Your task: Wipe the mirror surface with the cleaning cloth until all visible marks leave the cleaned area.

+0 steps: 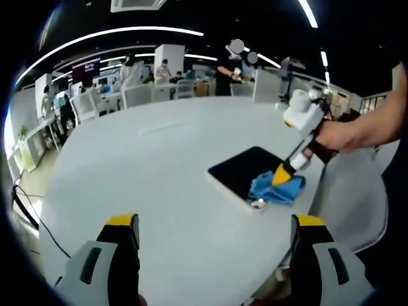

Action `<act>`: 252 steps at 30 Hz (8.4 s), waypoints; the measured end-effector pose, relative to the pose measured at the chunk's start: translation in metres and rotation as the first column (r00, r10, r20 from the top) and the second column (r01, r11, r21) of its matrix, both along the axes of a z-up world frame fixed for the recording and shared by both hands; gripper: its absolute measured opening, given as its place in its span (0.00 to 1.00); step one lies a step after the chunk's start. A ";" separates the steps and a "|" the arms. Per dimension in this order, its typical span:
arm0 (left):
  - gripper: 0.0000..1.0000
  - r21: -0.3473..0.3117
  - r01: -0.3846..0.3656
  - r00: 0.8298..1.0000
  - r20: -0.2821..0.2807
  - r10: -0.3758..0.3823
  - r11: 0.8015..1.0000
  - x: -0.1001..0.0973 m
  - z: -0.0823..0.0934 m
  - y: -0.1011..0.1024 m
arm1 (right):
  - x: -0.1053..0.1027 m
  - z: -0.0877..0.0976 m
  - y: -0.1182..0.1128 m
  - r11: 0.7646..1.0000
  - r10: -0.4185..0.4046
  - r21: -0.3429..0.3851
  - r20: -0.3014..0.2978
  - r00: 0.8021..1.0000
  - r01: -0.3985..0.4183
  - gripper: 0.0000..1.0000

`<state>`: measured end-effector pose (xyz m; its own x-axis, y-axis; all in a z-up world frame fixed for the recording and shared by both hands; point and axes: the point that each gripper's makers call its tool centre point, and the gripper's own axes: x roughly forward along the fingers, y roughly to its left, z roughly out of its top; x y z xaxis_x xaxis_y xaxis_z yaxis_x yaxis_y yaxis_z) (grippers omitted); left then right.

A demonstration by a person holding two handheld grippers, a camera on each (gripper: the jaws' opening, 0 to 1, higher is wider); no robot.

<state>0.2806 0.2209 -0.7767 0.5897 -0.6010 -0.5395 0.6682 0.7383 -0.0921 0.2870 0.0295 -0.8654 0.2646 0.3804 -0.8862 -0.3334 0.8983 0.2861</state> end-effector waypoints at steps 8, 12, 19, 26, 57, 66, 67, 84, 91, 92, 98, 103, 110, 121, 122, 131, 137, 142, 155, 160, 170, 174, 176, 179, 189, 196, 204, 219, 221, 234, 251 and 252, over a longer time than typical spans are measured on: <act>0.99 -0.001 -0.004 1.000 -0.003 0.004 1.000 -0.001 0.000 -0.003 | -0.004 0.000 0.002 1.000 0.026 -0.001 -0.004 1.000 -0.026 0.00; 0.99 0.000 -0.006 1.000 -0.003 0.006 1.000 0.000 -0.001 -0.004 | -0.004 0.000 0.002 0.999 0.034 0.001 -0.003 0.999 -0.034 0.00; 0.99 0.003 -0.013 1.000 -0.004 0.013 1.000 -0.001 0.000 -0.006 | -0.002 0.000 -0.003 0.999 0.041 0.001 -0.005 0.999 -0.041 0.00; 0.99 0.003 -0.017 1.000 -0.006 0.017 1.000 -0.001 -0.001 -0.009 | -0.002 0.000 -0.010 0.999 0.043 0.002 -0.004 0.999 -0.043 0.00; 0.99 0.002 -0.013 1.000 -0.010 0.013 1.000 0.001 -0.002 -0.021 | 0.004 0.000 -0.042 1.000 0.006 -0.014 -0.016 1.000 -0.006 0.00; 0.99 0.000 -0.024 1.000 -0.014 0.024 1.000 0.002 -0.004 -0.019 | 0.015 -0.001 -0.044 1.000 0.006 -0.029 0.000 1.000 -0.006 0.00; 0.99 0.000 -0.025 1.000 -0.015 0.025 1.000 0.002 -0.004 -0.019 | 0.018 -0.001 -0.044 0.999 0.007 -0.032 0.003 1.000 -0.007 0.00; 0.99 -0.002 -0.046 0.998 -0.036 0.046 0.999 0.001 -0.008 -0.014 | 0.056 -0.001 -0.043 0.999 0.005 -0.043 0.018 1.000 -0.004 0.00; 0.99 -0.001 -0.052 0.997 -0.050 0.052 0.999 -0.001 -0.011 -0.013 | 0.069 -0.001 -0.041 0.999 0.007 -0.043 0.022 1.000 -0.006 0.00; 0.99 0.000 -0.053 0.997 -0.051 0.053 0.999 -0.001 -0.011 -0.013 | 0.071 -0.001 -0.041 0.999 0.006 -0.042 0.022 1.000 -0.006 0.00; 0.99 0.008 -0.065 0.996 -0.058 0.065 0.998 -0.001 -0.012 -0.008 | 0.082 0.000 -0.039 0.999 -0.006 -0.032 0.025 1.000 0.007 0.00; 0.99 0.007 -0.070 0.996 -0.062 0.070 0.998 -0.002 -0.014 -0.007 | 0.090 0.000 -0.039 0.999 -0.007 -0.031 0.028 1.000 0.008 0.00; 0.99 0.010 -0.072 0.995 -0.065 0.072 0.997 -0.003 -0.013 -0.007 | 0.107 0.000 -0.037 0.999 0.007 -0.043 0.044 0.999 -0.005 0.00; 0.99 0.021 -0.091 0.993 -0.070 0.092 0.996 -0.004 -0.013 0.002 | 0.129 -0.002 -0.037 0.998 0.019 -0.059 0.052 0.998 -0.016 0.00; 0.99 0.022 -0.091 0.993 -0.071 0.093 0.996 -0.004 -0.013 0.002 | 0.131 -0.002 -0.037 0.998 0.018 -0.058 0.050 0.999 -0.015 0.00; 0.99 0.020 -0.106 0.991 -0.075 0.107 0.994 -0.004 -0.016 0.003 | 0.136 -0.004 -0.038 0.998 0.028 -0.056 0.053 0.998 -0.025 0.00; 0.99 0.023 -0.100 0.992 -0.078 0.102 0.995 -0.003 -0.017 0.000 | 0.136 -0.004 -0.038 0.998 0.035 -0.047 0.057 0.998 -0.033 0.00; 0.99 0.022 -0.100 0.992 -0.070 0.102 0.995 0.001 -0.013 -0.001 | 0.138 -0.005 -0.040 0.998 0.037 -0.042 0.056 0.998 -0.035 0.00; 0.99 0.024 -0.103 0.992 -0.069 0.104 0.994 -0.004 -0.013 -0.004 | 0.133 -0.002 -0.068 0.997 0.018 -0.069 0.057 0.998 -0.015 0.00; 0.99 0.021 -0.103 0.993 -0.062 0.104 0.994 -0.003 -0.011 -0.006 | 0.132 -0.001 -0.079 0.997 0.010 -0.080 0.057 0.998 -0.005 0.00; 1.00 -0.054 -0.122 0.991 -0.053 0.119 0.991 -0.003 0.002 -0.013 | 0.132 -0.002 -0.090 0.996 -0.003 -0.092 0.058 0.998 0.008 0.00; 1.00 -0.017 -0.117 0.992 -0.043 0.116 0.993 -0.004 -0.001 -0.011 | 0.129 -0.002 -0.090 0.996 -0.005 -0.092 0.057 0.998 0.010 0.00; 1.00 -0.029 -0.121 0.992 -0.045 0.119 0.992 -0.005 0.001 -0.013 | 0.126 -0.002 -0.090 0.996 -0.007 -0.088 0.057 0.998 0.012 0.00; 1.00 -0.026 -0.120 0.992 -0.042 0.118 0.992 -0.005 0.001 -0.013 | 0.120 -0.002 -0.091 0.997 -0.013 -0.080 0.051 0.999 0.017 0.00; 1.00 -0.031 -0.120 0.993 -0.023 0.119 0.992 -0.002 0.006 -0.018 | 0.096 -0.003 -0.089 0.997 -0.016 -0.068 0.047 0.999 0.019 0.00; 1.00 -0.033 -0.117 0.993 -0.012 0.117 0.993 -0.002 0.009 -0.020 | 0.078 -0.002 -0.085 0.998 -0.012 -0.063 0.044 0.999 0.015 0.00; 1.00 -0.030 -0.113 0.994 -0.003 0.113 0.993 -0.003 0.010 -0.022 | 0.056 -0.001 -0.082 0.998 -0.011 -0.056 0.039 0.999 0.013 0.00; 0.99 -0.032 -0.092 0.996 0.006 0.092 0.995 -0.003 0.012 -0.029 | 0.023 -0.001 -0.077 0.999 -0.018 -0.033 0.036 0.999 0.019 0.00; 0.99 -0.031 -0.089 0.996 0.007 0.089 0.996 -0.003 0.011 -0.029 | 0.019 -0.001 -0.076 0.999 -0.018 -0.029 0.031 0.999 0.019 0.00; 0.99 -0.030 -0.084 0.996 0.006 0.084 0.996 -0.005 0.010 -0.026 | -0.005 -0.001 -0.072 1.000 -0.012 -0.009 0.021 1.000 0.012 0.00; 0.99 -0.027 -0.074 0.997 -0.001 0.074 0.997 -0.005 0.009 -0.030 | -0.002 0.000 -0.087 1.000 -0.027 -0.011 0.012 1.000 0.027 0.00; 0.99 -0.026 -0.075 0.997 -0.002 0.075 0.997 -0.005 0.008 -0.030 | -0.002 0.000 -0.089 0.999 -0.029 -0.012 0.012 1.000 0.029 0.00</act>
